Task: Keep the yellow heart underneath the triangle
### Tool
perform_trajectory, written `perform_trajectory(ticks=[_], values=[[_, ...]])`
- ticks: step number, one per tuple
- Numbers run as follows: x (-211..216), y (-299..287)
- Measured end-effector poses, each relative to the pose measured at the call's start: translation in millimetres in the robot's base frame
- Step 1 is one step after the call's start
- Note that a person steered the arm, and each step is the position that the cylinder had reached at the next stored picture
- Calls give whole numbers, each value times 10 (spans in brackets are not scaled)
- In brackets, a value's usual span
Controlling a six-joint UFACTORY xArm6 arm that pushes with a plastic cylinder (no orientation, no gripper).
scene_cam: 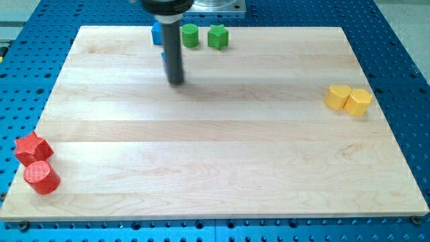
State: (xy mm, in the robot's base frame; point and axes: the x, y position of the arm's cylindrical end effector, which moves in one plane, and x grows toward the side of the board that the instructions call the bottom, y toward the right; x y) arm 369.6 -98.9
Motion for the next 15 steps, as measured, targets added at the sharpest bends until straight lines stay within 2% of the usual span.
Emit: perform_trajectory(ticks=[1,2,3,4,5,6,7,8,9,10,12,13,14,15], values=[[-223,-58],[-423,233],[-674,267],[-527,-57],[304,389],[348,1856],[-326,3002],[-342,3754],[264,4325],[603,3842],[247,2365],[51,1818],[-213,2018],[-402,1636]])
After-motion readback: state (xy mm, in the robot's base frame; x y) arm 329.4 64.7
